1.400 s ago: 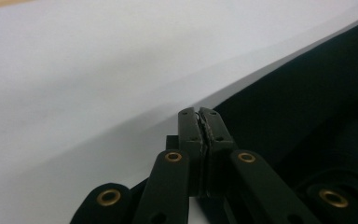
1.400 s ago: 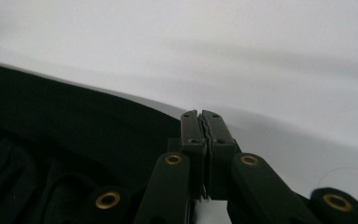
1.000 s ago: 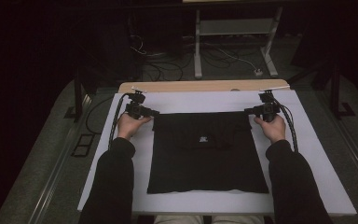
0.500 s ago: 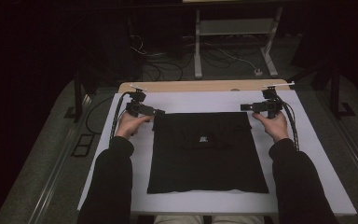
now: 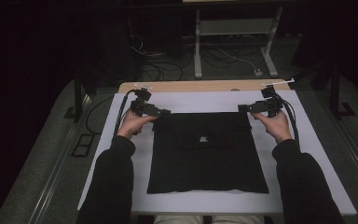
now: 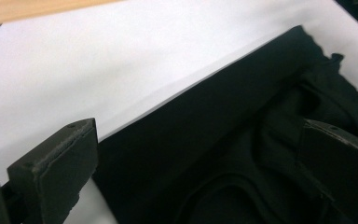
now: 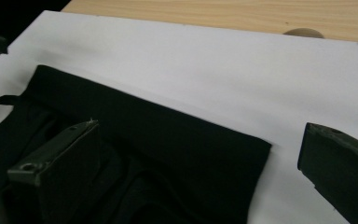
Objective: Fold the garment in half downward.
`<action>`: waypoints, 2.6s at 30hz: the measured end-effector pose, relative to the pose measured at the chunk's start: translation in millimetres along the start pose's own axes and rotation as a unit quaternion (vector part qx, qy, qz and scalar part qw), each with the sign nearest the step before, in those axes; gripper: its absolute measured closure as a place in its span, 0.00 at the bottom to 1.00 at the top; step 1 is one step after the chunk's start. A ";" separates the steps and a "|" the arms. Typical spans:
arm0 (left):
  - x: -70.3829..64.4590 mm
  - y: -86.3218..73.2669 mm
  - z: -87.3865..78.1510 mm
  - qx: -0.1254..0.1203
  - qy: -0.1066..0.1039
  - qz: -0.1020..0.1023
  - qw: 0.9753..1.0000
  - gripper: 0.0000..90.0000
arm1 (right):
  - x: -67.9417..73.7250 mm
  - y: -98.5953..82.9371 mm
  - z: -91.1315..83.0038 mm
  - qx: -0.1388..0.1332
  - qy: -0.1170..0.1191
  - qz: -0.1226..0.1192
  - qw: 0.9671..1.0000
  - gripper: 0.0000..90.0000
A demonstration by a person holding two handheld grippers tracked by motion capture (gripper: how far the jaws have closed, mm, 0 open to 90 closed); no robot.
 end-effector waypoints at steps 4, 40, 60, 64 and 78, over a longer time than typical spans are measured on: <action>-10.6 0.9 -0.2 0.004 -0.009 0.014 1.000 0.00 | 8.9 0.6 -1.1 0.001 0.009 -0.012 1.000 0.00; -67.1 -11.9 36.0 0.007 -0.083 0.056 0.995 0.00 | 69.2 -15.2 26.8 0.033 0.084 -0.060 0.994 0.00; -66.8 -22.3 45.1 0.024 -0.116 0.021 0.993 0.14 | 81.1 -25.4 35.5 0.052 0.115 -0.062 0.990 0.15; -63.3 -26.5 46.8 0.034 -0.117 0.017 0.992 0.19 | 81.6 -27.9 38.5 0.058 0.115 -0.065 0.990 0.18; -50.0 -31.3 52.5 0.031 -0.101 -0.002 0.994 0.46 | 75.3 -29.8 44.5 0.063 0.099 -0.055 0.992 0.47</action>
Point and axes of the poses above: each handheld gripper's, and its own axes: z roughly forward along the jaws, y roughly out of its top, x roughly to its left, the point moved 10 cm from there along z, roughly forward along the jaws, and after that the axes turned 4 degrees about -z, right-handed, at the moved point
